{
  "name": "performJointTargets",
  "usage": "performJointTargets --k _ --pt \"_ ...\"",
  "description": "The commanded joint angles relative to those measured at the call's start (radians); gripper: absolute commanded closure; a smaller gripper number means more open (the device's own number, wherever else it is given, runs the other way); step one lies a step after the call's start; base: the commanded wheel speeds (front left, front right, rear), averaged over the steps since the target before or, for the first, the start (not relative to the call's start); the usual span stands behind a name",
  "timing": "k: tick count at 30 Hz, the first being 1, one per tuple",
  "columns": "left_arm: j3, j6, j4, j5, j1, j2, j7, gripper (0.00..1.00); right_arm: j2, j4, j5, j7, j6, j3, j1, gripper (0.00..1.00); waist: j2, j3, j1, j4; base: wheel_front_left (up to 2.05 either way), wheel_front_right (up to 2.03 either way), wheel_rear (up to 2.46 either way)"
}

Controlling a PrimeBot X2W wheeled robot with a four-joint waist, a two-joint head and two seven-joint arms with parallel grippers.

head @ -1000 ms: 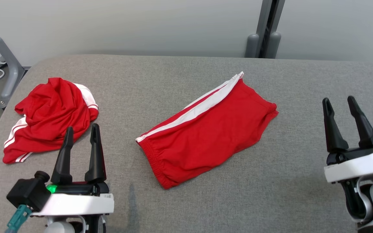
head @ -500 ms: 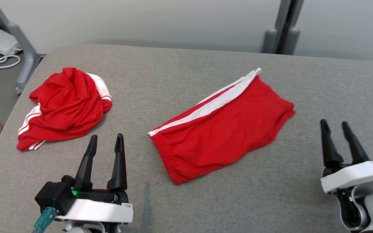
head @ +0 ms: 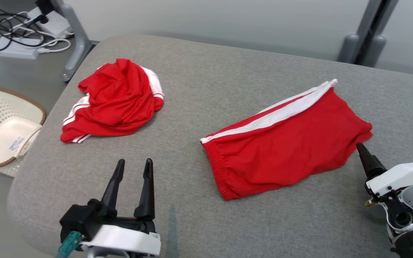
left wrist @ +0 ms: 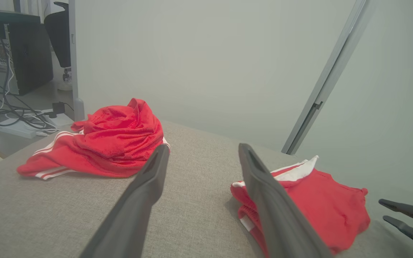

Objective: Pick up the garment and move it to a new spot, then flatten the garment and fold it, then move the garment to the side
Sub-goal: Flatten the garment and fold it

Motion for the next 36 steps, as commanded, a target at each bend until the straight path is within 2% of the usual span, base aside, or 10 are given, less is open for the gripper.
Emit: performJointTargets --k 1,4,7,12,25,26,27,28,29,36 --pt "-0.006 0.0 -0.001 -0.001 0.004 0.003 -0.002 0.0 -0.012 0.02 0.003 0.009 0.0 -0.002 -0.01 0.0 -0.0001 0.003 0.0 0.021 0.0 0.0 0.0" --pt "-0.032 -0.014 -0.001 0.016 0.001 0.004 -0.002 0.0 -0.016 0.083 0.023 0.027 0.0 -0.023 -0.048 0.0 -0.0001 0.007 0.0 0.05 0.0 0.0 0.0" --pt "-0.039 -0.005 0.001 0.014 0.001 0.003 -0.002 0.0 -0.009 0.157 0.062 0.057 0.0 -0.059 -0.078 0.0 -0.0001 0.014 0.0 0.07 0.0 0.0 0.0" --pt "-0.066 -0.003 0.014 0.026 -0.016 0.004 -0.002 0.0 -0.035 0.251 0.087 0.065 0.0 -0.094 -0.132 0.0 -0.0001 0.036 0.0 0.102 0.0 0.0 0.0" --pt "-0.141 -0.011 0.038 0.002 -0.05 0.003 -0.002 0.0 -0.043 0.387 0.095 0.11 0.001 -0.086 -0.253 0.0 -0.0001 0.094 0.0 0.147 0.0 0.0 0.0" --pt "-0.143 -0.009 0.037 0.001 -0.051 0.003 -0.002 0.0 -0.04 0.394 0.099 0.118 0.001 -0.084 -0.259 0.06 -0.0001 0.095 0.0 0.148 0.0 0.0 0.0" --pt "-0.146 -0.006 0.038 0.0 -0.052 0.003 -0.002 0.0 -0.037 0.397 0.099 0.123 0.001 -0.078 -0.265 0.45 -0.0001 0.097 0.0 0.15 0.0 0.0 0.0" --pt "-0.148 -0.005 0.038 -0.002 -0.053 0.003 -0.002 0.0 -0.036 0.392 0.094 0.125 0.001 -0.07 -0.268 0.69 -0.0001 0.098 0.0 0.151 0.0 0.0 0.0" --pt "-0.15 -0.004 0.039 -0.005 -0.056 0.003 -0.002 0.0 -0.039 0.38 0.085 0.12 0.001 -0.059 -0.27 1.0 -0.0001 0.098 0.0 0.152 0.0 0.0 0.0" --pt "-0.13 0.004 0.05 -0.001 -0.064 0.003 -0.002 0.0 -0.057 0.346 0.097 0.063 0.0 -0.041 -0.239 1.0 -0.0001 0.08 0.0 0.137 0.0 0.0 0.0"
